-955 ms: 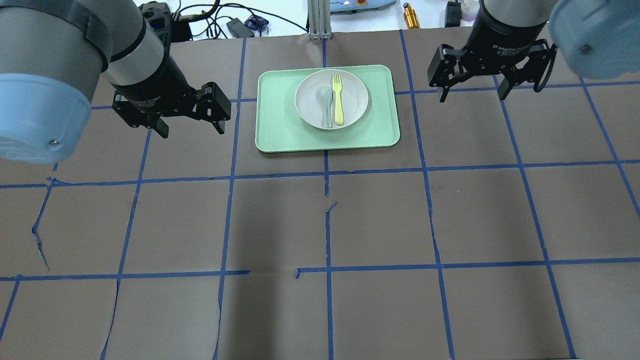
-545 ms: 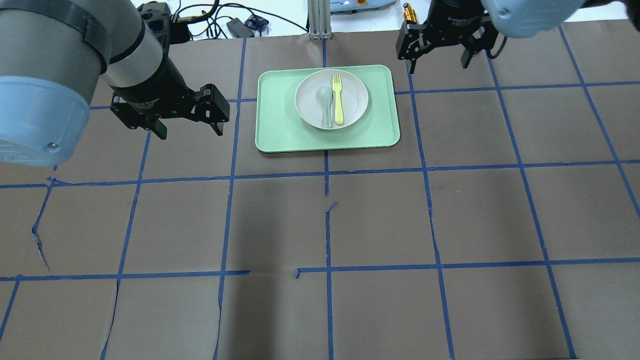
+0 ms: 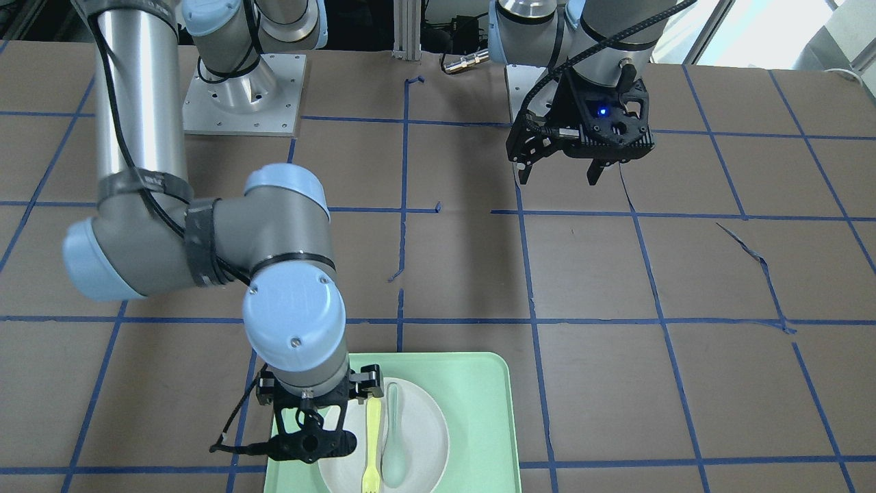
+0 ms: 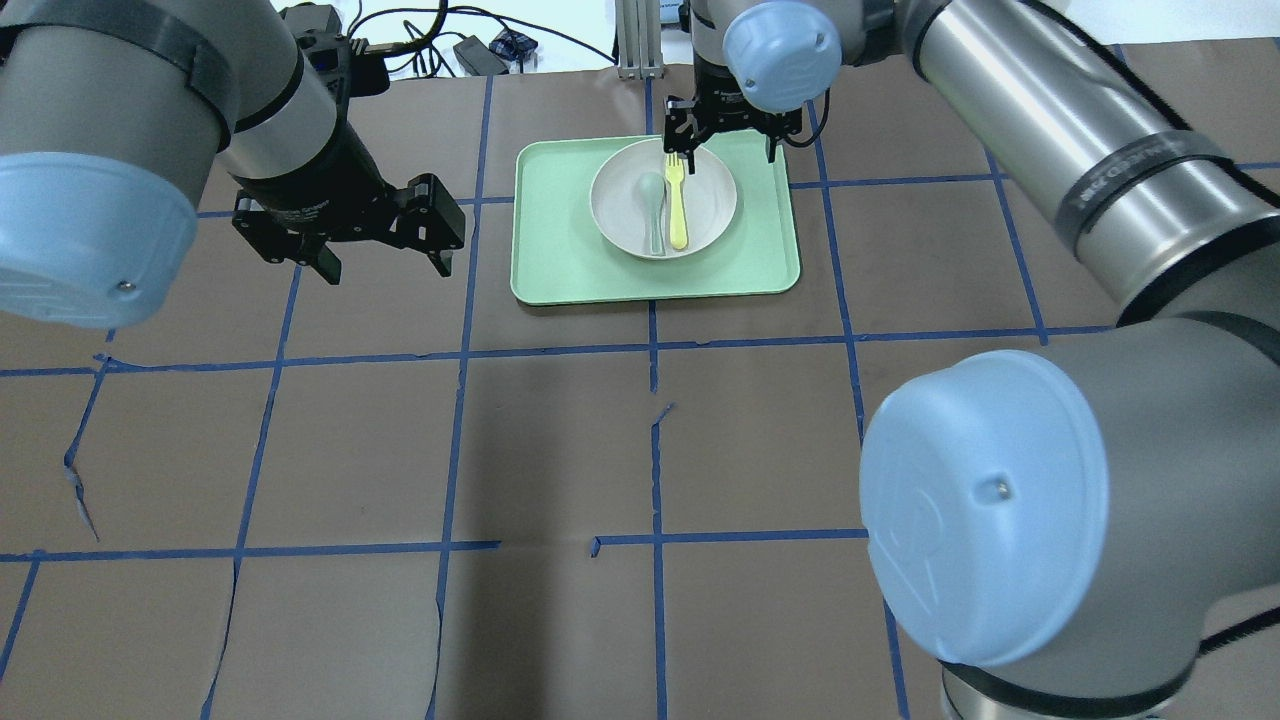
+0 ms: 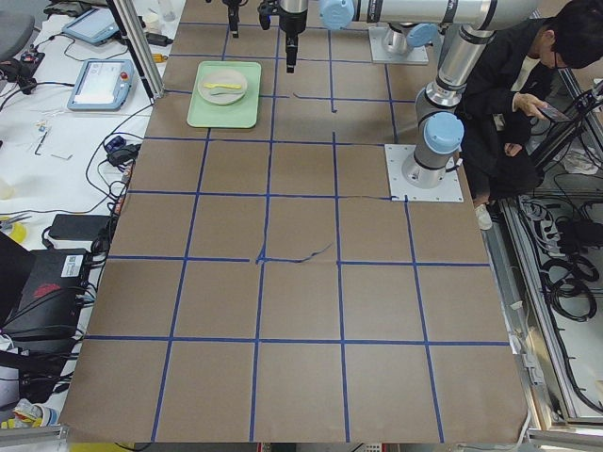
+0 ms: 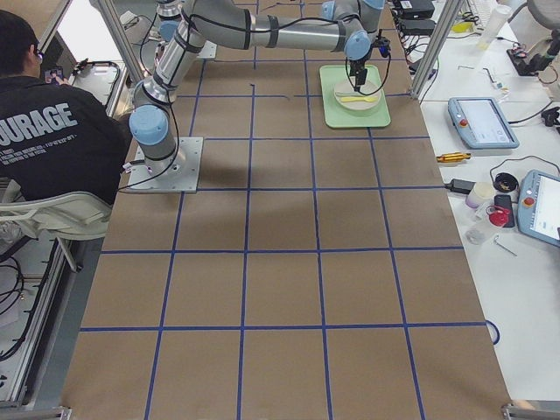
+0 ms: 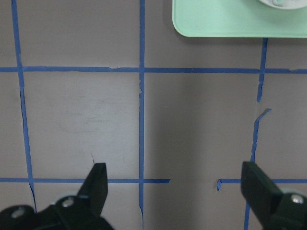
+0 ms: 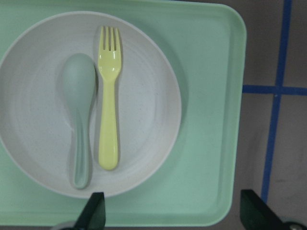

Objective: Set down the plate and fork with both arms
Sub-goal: 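Move the right gripper over the plate and lower onto the yellow fork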

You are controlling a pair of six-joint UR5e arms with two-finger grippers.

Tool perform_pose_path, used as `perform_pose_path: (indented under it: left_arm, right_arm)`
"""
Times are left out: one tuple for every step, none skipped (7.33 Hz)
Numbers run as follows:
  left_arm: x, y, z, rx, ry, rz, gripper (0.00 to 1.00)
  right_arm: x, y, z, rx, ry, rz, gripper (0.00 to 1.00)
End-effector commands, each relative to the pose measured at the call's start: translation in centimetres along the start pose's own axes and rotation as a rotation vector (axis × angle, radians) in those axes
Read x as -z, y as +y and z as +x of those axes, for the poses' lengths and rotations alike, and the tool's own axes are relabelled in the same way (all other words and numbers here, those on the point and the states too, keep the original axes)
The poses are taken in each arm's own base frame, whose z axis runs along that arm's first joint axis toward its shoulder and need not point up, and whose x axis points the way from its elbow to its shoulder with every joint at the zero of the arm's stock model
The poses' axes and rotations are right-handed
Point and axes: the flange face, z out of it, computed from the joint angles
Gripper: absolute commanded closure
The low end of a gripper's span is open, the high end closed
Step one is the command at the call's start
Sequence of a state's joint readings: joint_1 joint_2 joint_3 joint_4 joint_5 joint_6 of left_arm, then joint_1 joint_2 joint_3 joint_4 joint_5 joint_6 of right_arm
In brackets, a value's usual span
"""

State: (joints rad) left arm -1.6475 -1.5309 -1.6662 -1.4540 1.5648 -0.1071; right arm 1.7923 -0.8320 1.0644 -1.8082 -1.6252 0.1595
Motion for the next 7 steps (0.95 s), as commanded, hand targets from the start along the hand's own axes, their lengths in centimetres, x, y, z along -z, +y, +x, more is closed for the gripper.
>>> perform_pose_path:
  left_arm:
    - [-0.3, 0.0, 0.0, 0.0, 0.001, -0.005, 0.0]
    - [-0.3, 0.0, 0.0, 0.0, 0.0, -0.004, 0.0]
    - [-0.4, -0.1, 0.0, 0.0, 0.001, -0.005, 0.0]
    - [-0.4, -0.1, 0.0, 0.0, 0.001, -0.003, 0.0]
    - [-0.4, -0.1, 0.0, 0.0, 0.001, -0.003, 0.0]
    - [-0.4, -0.1, 0.0, 0.0, 0.001, -0.003, 0.0]
    - [-0.4, -0.1, 0.0, 0.0, 0.001, -0.003, 0.0]
  right_arm:
    - [-5.5, -1.0, -1.7, -0.01, -0.025, -0.032, 0.18]
    - [-6.9, -1.2, -1.8, -0.012, -0.028, -0.021, 0.29]
    - [-8.2, -1.6, -2.2, -0.024, -0.054, 0.012, 0.29]
    - [-8.2, -1.8, -2.5, -0.05, -0.089, 0.022, 0.29]
    - [-8.9, -1.7, -2.5, -0.05, -0.087, 0.014, 0.29]
    - [-9.3, -1.8, -2.6, -0.05, -0.089, 0.02, 0.3]
    - [-9.8, -1.8, -2.6, -0.05, -0.089, 0.017, 0.35]
